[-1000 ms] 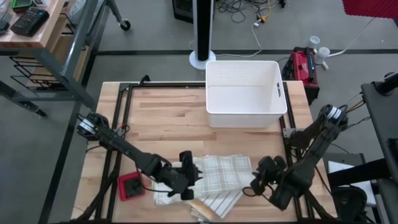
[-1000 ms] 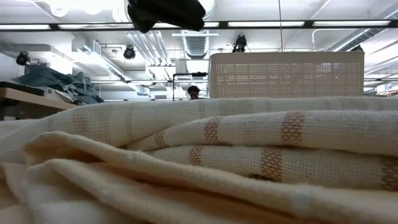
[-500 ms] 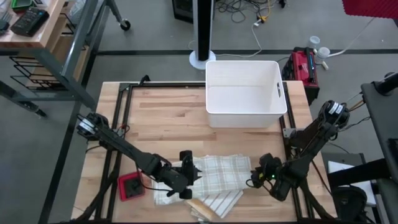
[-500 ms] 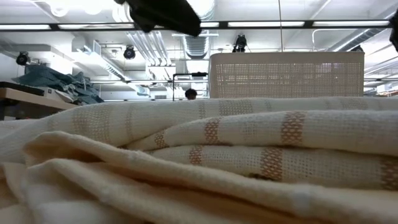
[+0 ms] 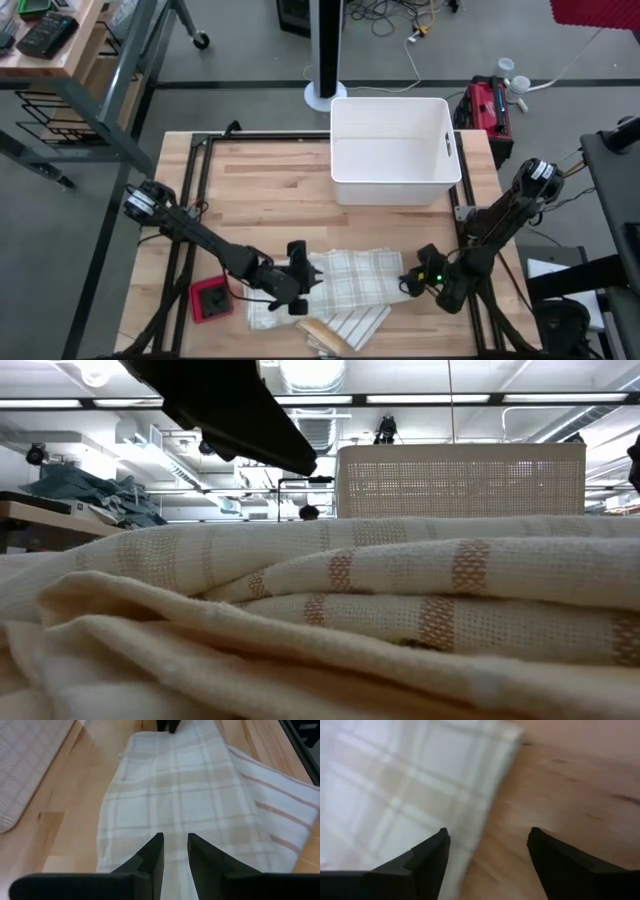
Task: Fold towel
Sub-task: Fold the light brown kitchen towel
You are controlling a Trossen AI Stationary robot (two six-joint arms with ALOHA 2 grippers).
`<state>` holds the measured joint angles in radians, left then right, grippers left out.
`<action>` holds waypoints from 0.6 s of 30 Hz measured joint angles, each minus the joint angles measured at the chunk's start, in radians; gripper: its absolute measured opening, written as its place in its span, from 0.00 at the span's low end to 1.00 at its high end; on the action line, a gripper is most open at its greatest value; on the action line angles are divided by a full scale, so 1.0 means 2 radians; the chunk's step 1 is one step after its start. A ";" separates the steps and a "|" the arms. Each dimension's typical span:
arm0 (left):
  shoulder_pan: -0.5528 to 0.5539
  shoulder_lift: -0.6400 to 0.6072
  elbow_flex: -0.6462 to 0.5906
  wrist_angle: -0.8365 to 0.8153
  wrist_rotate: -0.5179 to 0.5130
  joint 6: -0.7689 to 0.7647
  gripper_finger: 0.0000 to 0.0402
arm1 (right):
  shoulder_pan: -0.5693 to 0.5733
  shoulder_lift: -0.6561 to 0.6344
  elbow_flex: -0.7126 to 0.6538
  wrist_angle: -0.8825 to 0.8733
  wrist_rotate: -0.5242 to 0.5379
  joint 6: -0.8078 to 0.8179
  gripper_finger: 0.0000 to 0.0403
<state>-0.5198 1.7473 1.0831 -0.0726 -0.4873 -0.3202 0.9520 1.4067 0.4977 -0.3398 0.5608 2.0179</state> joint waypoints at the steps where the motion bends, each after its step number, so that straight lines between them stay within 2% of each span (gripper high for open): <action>1: 0.001 0.000 0.000 0.002 0.000 -0.001 0.19 | 0.000 -0.001 -0.009 0.028 0.005 -0.009 0.66; 10: 0.013 0.000 -0.011 0.013 0.000 -0.003 0.19 | -0.007 -0.026 -0.029 0.126 0.002 -0.057 0.70; 18: 0.016 0.000 -0.017 0.018 0.000 -0.008 0.19 | -0.051 0.002 -0.045 0.252 -0.003 -0.130 0.69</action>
<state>-0.4885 1.7470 1.0500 -0.0375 -0.4873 -0.3356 0.8491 1.4114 0.4085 0.1643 0.5558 1.7573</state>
